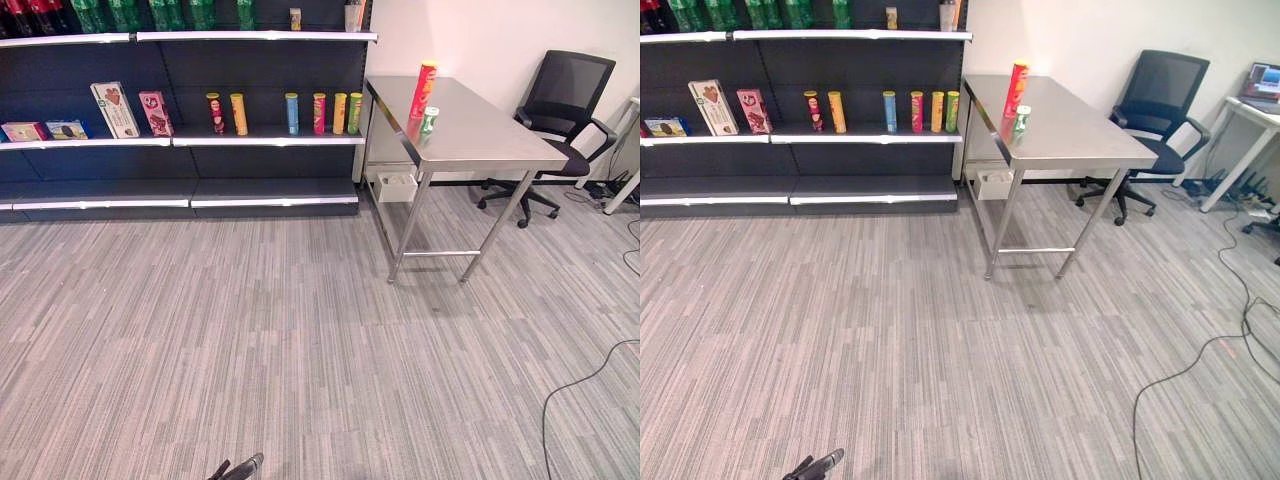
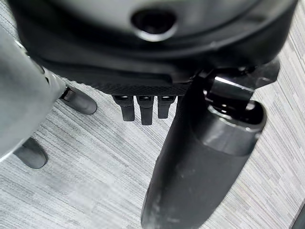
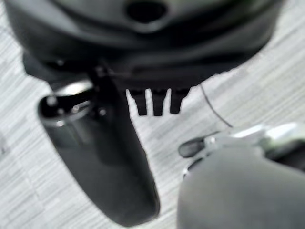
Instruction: Put the goods on the table back onto the shelves and tidy them up.
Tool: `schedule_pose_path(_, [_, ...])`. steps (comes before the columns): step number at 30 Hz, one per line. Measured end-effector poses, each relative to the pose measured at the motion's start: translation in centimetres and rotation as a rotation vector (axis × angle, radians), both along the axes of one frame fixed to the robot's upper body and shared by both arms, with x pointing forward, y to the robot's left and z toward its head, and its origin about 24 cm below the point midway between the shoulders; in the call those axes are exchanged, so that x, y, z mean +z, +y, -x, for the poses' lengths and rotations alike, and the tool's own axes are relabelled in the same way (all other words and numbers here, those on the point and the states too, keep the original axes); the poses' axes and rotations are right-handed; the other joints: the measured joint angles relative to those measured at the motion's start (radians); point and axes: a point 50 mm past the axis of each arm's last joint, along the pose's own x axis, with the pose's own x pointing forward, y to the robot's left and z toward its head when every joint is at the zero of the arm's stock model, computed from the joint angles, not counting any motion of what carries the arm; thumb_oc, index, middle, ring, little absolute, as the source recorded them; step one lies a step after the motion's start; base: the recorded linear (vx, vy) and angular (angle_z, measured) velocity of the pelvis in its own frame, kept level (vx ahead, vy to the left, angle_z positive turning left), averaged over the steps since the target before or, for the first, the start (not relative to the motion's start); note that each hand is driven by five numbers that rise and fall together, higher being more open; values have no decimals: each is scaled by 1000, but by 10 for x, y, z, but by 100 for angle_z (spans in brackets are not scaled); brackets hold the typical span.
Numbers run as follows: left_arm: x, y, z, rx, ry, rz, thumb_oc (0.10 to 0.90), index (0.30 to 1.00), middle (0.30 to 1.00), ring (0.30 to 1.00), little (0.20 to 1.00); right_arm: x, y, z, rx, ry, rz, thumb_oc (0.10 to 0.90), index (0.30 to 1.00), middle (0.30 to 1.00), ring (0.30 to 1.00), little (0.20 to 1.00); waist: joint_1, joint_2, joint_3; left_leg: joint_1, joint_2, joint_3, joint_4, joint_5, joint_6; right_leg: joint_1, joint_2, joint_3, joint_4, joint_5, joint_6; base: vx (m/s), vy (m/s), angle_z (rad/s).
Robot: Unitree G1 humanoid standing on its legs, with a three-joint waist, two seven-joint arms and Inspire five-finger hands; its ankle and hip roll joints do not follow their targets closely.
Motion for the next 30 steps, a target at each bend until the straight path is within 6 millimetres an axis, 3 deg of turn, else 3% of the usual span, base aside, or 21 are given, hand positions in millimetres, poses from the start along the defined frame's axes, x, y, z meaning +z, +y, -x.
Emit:
schedule_pose_path(2, [7, 11, -21, -9, -52, -30, 800, 900, 900, 900, 900, 2, 6, -20, 42, -41, -7, 800, 900, 900, 900, 900, 5, -47, 50, -160, 7, 3, 231, 12, -45, -29, -31, -25, 8, 25, -40, -6, -10, 31])
schedule_pose_path(5, [9, 7, -31, -7, -79, -22, 800, 900, 900, 900, 900, 5, -2, -29, 49, -59, 24, 800, 900, 900, 900, 900, 8, -25, 90, -274, 46, 28, 407, 18, -67, -21, -31, -54, -11, 19, -62, 86, 56, 29])
schedule_pose_path(7, [7, 7, -24, -1, -60, -21, 800, 900, 900, 900, 900, 5, -2, -28, 49, -53, 26, 800, 900, 900, 900, 900, 4, -12, 89, -274, 86, 51, 347, 18, -64, -8, -24, -61, -19, 19, -63, 193, 140, 15])
schedule_pose_path(8, [6, 9, -20, 4, -53, -25, 800, 900, 900, 900, 900, 5, -2, -30, 48, -56, 23, 800, 900, 900, 900, 900, 9, -12, 90, -273, 116, 46, 252, 22, -66, -11, -24, -56, -19, 9, -50, 140, 126, 1])
schedule_pose_path(10, [7, 10, -22, 22, -61, -19, 800, 900, 900, 900, 900, 6, -4, -31, 50, -59, 29, 800, 900, 900, 900, 900, 35, -10, 101, -263, 162, -1, 18, 83, -94, -14, -16, -51, -14, 7, -45, 204, 166, -3])
schedule_pose_path(13, [7, 9, -22, 64, -77, -13, 800, 900, 900, 900, 900, 6, -8, -28, 40, -42, 51, 800, 900, 900, 900, 900, 62, 1, 103, -280, 208, -79, -164, 163, -148, -5, -9, -50, -12, -13, -14, 328, 220, -2])
schedule_pose_path(14, [9, 10, -27, 92, -108, -19, 800, 900, 900, 900, 900, 6, -13, -26, 15, -33, 60, 800, 900, 900, 900, 900, 81, 19, 110, -312, 230, -75, -188, 173, -151, 18, -11, -50, -12, -26, 4, 551, 363, 3])
schedule_pose_path(16, [6, 9, -20, 120, -85, -7, 800, 900, 900, 900, 900, 5, -16, -15, -17, 8, 70, 800, 900, 900, 900, 900, 102, 17, 116, -291, 228, -46, -168, 170, -146, 83, -36, -46, -18, -62, 53, 483, 347, -12])
schedule_pose_path(17, [4, 7, -13, 125, -62, 4, 800, 900, 900, 900, 900, 4, -18, -4, -22, 38, 77, 800, 900, 900, 900, 900, 102, 23, 106, -280, 219, -50, -146, 163, -136, 99, -45, -45, -18, -74, 71, 252, 220, -25])
schedule_pose_path(18, [2, 6, -7, 130, -45, 9, 800, 900, 900, 900, 900, 3, -20, 2, -28, 52, 79, 800, 900, 900, 900, 900, 101, 28, 89, -272, 205, -47, -126, 211, -96, 118, -65, -38, -18, -89, 89, 402, 345, -20])
schedule_pose_path(19, [2, 9, -2, 140, -27, 15, 800, 900, 900, 900, 900, 1, -14, 8, -45, 58, 60, 800, 900, 900, 900, 900, 103, -4, 85, -271, 163, -31, -82, 248, -68, 139, -117, -34, -17, -108, 98, 270, 230, -27])
schedule_pose_path(20, [2, 15, 2, 154, -18, 0, 800, 900, 900, 900, 900, -1, -6, 12, -47, 71, 42, 800, 900, 900, 900, 900, 101, -47, 60, -267, 117, -3, -66, 221, -31, 132, -165, -34, 14, -100, 101, 491, 497, -13])
schedule_pose_path(21, [5, 21, -5, 134, -33, -20, 800, 900, 900, 900, 900, -2, 2, 14, -40, 70, 16, 800, 900, 900, 900, 900, 78, -66, 46, -226, 65, 22, -87, 197, 8, 106, -217, -38, 120, -66, 101, 453, 538, -9])
schedule_pose_path(22, [5, 18, -7, 77, -27, -32, 800, 900, 900, 900, 900, -3, 6, 15, -36, 74, 5, 800, 900, 900, 900, 900, 74, -40, 52, -194, 64, 30, -116, 202, 21, 55, -245, -34, 251, -74, 108, 437, 594, 6])
schedule_pose_path(23, [6, 16, -11, 12, -37, -46, 800, 900, 900, 900, 900, -2, 2, 9, -53, 38, 5, 800, 900, 900, 900, 900, 60, -36, 37, -164, 39, 35, -140, 186, 44, -23, -288, -31, 422, -74, 120, 336, 520, 0])
schedule_pose_path(25, [8, 15, -24, -100, -47, -68, 800, 900, 900, 900, 900, 1, -2, -2, -30, 2, 20, 800, 900, 900, 900, 900, 45, -38, 20, -113, -25, 68, -152, 139, 95, -130, -370, 28, 634, 31, 155, 234, 383, -11])
schedule_pose_path(27, [8, 2, -31, -184, -57, -64, 800, 900, 900, 900, 900, 3, -7, -14, 30, -22, 68, 800, 900, 900, 900, 900, 18, -15, 18, -50, -66, 76, -175, 119, 127, -206, -430, 37, 831, 58, 170, 420, 464, -9])
schedule_pose_path(28, [11, -2, -44, -210, -84, -67, 800, 900, 900, 900, 900, 5, -5, -22, 80, -41, 76, 800, 900, 900, 900, 900, 26, -15, 11, -23, -87, 83, -164, 66, 164, -238, -420, 51, 864, 94, 172, 375, 339, -12])
schedule_pose_path(29, [10, -1, -42, -234, -68, -75, 800, 900, 900, 900, 900, 5, -8, -22, 100, -30, 91, 800, 900, 900, 900, 900, 25, -9, 18, 9, -101, 87, -171, 70, 158, -241, -437, 26, 896, 145, 186, 252, 187, -17])
schedule_pose_path(30, [10, -7, -44, -258, -74, -67, 800, 900, 900, 900, 900, 7, -12, -25, 123, -45, 110, 800, 900, 900, 900, 900, 6, 4, 18, 36, -108, 65, -178, 34, 182, -261, -431, 35, 933, 113, 187, 178, 72, -9])
